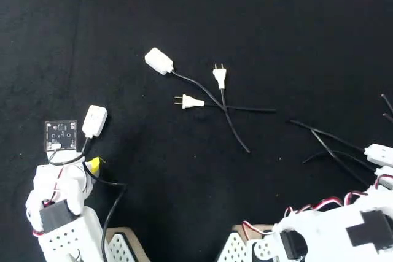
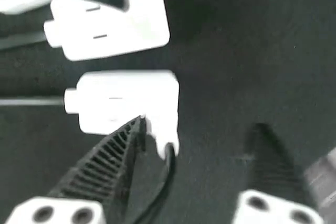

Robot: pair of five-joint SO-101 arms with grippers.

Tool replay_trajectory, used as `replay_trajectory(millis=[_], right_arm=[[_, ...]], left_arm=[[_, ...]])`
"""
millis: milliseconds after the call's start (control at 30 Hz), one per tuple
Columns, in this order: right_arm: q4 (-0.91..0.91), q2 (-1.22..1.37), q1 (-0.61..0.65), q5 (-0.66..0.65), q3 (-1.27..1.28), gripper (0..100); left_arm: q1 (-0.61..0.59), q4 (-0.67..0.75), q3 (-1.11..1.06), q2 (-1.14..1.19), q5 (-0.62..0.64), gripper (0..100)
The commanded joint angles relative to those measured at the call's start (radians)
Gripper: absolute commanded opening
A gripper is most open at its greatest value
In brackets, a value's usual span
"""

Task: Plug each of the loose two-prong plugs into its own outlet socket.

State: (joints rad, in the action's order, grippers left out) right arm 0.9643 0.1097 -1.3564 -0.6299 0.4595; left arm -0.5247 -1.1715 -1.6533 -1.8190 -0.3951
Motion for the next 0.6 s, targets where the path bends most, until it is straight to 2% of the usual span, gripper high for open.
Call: replay_trajectory(millis=[0, 200, 333, 433, 567], right_arm=[[0.242, -0.004, -0.011, 0.006, -0.171, 35.1], [0.783, -0.004, 0.023, -0.002, -0.547, 29.1], [0.802, -0.061, 0.094, 0.084, -0.624, 24.5], [0.802, -0.16, 0.178, 0.132, -0.564, 23.0], [0.802, -0.354, 0.361, 0.203, -0.38, 23.0]], left_arm=[[0.008, 0.018, 0.002, -0.003, -0.006, 31], [0.008, 0.017, 0.002, -0.003, -0.006, 31], [0.008, 0.015, 0.002, -0.003, -0.006, 31], [0.008, 0.017, 0.002, -0.003, -0.006, 31], [0.008, 0.017, 0.002, -0.003, -0.006, 31]])
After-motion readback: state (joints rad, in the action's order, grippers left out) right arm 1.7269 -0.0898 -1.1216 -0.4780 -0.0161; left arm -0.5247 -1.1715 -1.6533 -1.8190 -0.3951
